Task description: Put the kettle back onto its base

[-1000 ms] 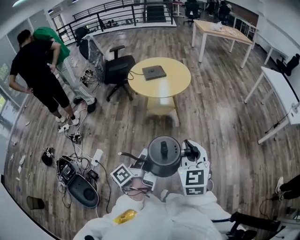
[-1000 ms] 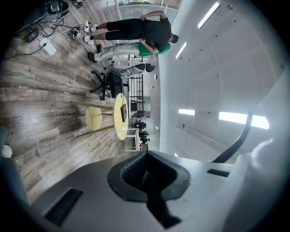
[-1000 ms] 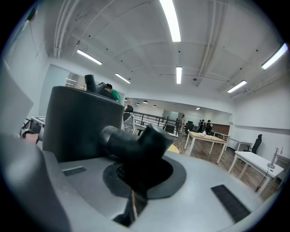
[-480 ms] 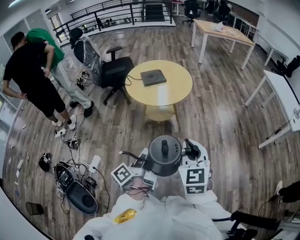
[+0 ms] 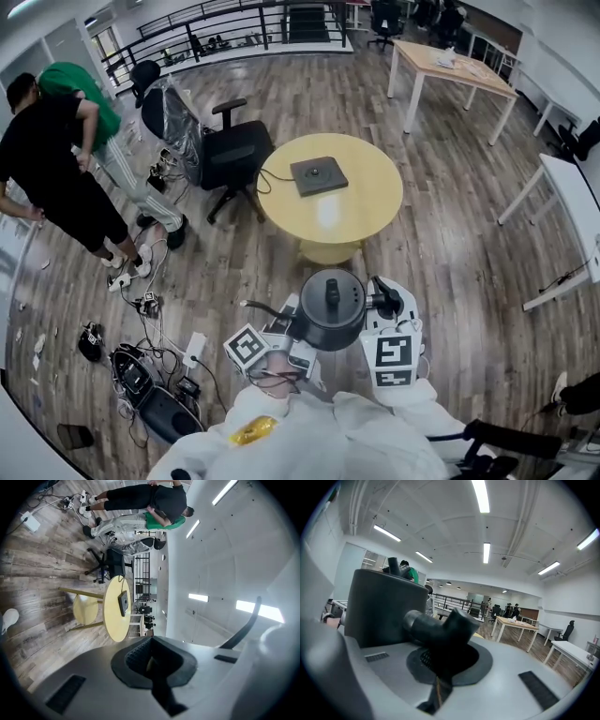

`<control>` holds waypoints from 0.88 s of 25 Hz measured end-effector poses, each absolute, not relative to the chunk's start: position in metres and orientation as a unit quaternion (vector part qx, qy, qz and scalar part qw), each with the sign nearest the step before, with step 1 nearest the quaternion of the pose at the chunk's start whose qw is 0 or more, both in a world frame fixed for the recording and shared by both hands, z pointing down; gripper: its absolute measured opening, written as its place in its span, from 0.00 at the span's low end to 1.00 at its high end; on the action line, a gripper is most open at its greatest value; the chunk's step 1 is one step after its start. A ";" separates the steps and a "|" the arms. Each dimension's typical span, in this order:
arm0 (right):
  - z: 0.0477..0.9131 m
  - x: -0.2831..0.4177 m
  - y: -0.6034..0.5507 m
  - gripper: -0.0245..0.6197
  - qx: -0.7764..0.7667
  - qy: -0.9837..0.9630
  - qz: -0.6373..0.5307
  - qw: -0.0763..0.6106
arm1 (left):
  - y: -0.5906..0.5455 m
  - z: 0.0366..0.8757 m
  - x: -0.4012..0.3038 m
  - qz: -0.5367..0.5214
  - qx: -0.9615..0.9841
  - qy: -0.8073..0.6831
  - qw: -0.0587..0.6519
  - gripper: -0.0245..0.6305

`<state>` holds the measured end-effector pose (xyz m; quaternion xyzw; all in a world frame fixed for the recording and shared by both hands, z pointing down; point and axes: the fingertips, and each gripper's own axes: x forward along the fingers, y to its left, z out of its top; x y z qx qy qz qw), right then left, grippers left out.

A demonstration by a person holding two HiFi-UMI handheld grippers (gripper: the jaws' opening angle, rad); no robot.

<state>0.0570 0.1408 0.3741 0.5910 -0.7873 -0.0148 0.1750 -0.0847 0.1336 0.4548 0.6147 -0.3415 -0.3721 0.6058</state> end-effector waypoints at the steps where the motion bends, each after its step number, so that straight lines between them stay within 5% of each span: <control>1: 0.372 0.052 0.127 0.06 0.592 -0.787 -0.015 0.173 | 0.119 0.452 -0.090 -0.371 0.617 -0.340 0.605 0.03; 22: 0.377 0.029 -0.055 0.06 0.611 -0.771 -0.010 0.179 | -0.065 0.460 -0.113 -0.361 0.614 -0.332 0.618 0.03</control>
